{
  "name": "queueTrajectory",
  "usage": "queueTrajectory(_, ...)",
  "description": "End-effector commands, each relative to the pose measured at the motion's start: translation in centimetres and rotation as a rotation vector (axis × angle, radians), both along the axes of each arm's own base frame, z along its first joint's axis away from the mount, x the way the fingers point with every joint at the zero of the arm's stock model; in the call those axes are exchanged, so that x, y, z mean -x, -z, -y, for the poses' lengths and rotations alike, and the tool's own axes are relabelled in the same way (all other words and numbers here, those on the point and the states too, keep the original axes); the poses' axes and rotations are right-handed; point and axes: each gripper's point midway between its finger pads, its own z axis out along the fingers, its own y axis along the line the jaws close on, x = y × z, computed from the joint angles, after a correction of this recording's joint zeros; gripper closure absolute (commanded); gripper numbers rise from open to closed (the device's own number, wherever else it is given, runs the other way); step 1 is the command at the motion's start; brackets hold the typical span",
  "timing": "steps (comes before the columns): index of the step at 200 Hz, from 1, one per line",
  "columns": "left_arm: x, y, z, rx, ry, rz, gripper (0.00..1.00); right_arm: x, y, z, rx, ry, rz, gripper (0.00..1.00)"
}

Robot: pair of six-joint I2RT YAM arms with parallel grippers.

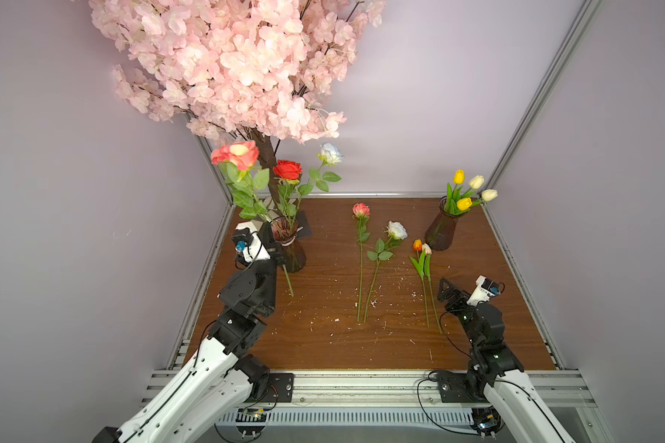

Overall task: Arrange the flowers in different vases according to their variety
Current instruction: Insert the flower into the vase.

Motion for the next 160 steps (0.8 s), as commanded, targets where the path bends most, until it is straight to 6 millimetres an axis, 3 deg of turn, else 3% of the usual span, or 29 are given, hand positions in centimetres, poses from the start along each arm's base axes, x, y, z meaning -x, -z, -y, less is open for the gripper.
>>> queueTrajectory(1, -1.6, -3.5, 0.0, -0.004, 0.049, 0.086, 1.00, -0.2, -0.8, 0.4, 0.002, 0.024, 0.038, 0.01)
queueTrajectory(48, -4.3, -7.9, -1.8, -0.071, 0.032, 0.229, 1.00, -0.2, -0.8, 0.5, 0.002, 0.029, 0.044, 0.01)
queueTrajectory(70, -4.7, -9.5, -2.6, -0.100, -0.006, 0.307, 1.00, -0.2, -0.8, 0.5, 0.004, 0.029, 0.043, 0.01)
queueTrajectory(116, -7.2, -10.7, -3.0, -0.164, -0.046, 0.367, 1.00, -0.2, -0.8, 0.5, 0.004, 0.029, 0.043, 0.01)
queueTrajectory(160, -9.6, -10.0, -3.3, -0.193, -0.057, 0.380, 1.00, -0.2, -0.8, 0.6, 0.007, 0.033, 0.045, 0.01)
